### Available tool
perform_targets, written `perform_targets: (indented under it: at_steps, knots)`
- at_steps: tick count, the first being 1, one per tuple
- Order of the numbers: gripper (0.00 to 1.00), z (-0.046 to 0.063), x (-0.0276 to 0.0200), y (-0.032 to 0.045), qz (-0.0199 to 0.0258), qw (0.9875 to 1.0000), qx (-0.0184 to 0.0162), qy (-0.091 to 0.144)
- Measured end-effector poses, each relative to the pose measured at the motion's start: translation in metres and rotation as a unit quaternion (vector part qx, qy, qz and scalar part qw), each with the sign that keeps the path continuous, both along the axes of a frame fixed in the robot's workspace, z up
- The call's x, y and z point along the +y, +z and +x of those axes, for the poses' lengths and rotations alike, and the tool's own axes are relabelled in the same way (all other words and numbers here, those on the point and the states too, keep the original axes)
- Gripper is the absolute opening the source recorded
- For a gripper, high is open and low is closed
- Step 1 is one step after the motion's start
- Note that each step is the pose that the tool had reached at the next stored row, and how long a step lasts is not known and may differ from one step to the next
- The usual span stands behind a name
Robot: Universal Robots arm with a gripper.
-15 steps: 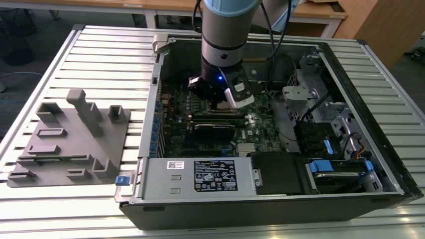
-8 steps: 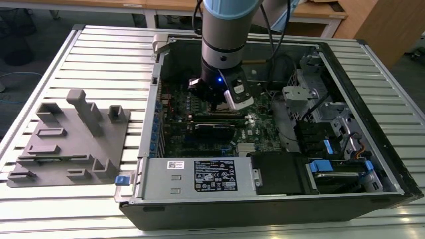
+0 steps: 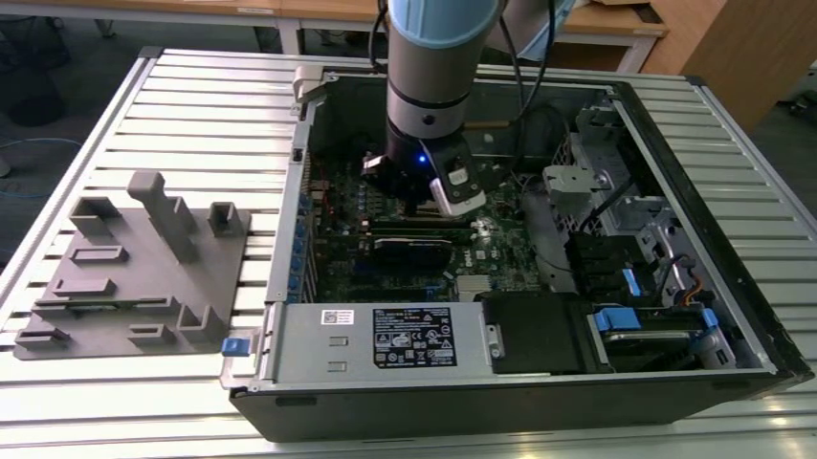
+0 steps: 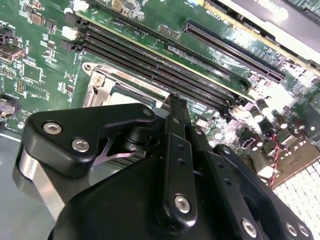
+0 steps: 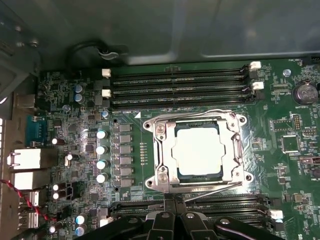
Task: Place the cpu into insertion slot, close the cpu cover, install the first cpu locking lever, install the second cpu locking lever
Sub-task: 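Install the second cpu locking lever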
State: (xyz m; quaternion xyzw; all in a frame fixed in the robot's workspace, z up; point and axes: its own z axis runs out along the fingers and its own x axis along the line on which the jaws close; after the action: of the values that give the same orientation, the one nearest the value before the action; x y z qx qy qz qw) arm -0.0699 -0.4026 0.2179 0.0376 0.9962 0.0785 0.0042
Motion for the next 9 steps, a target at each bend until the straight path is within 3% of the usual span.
perform_targets:
  at_steps: [9]
  knots:
    - [0.11, -0.0013, -0.0003, -0.0085, -0.0004, 1.0, -0.0001, 0.0]
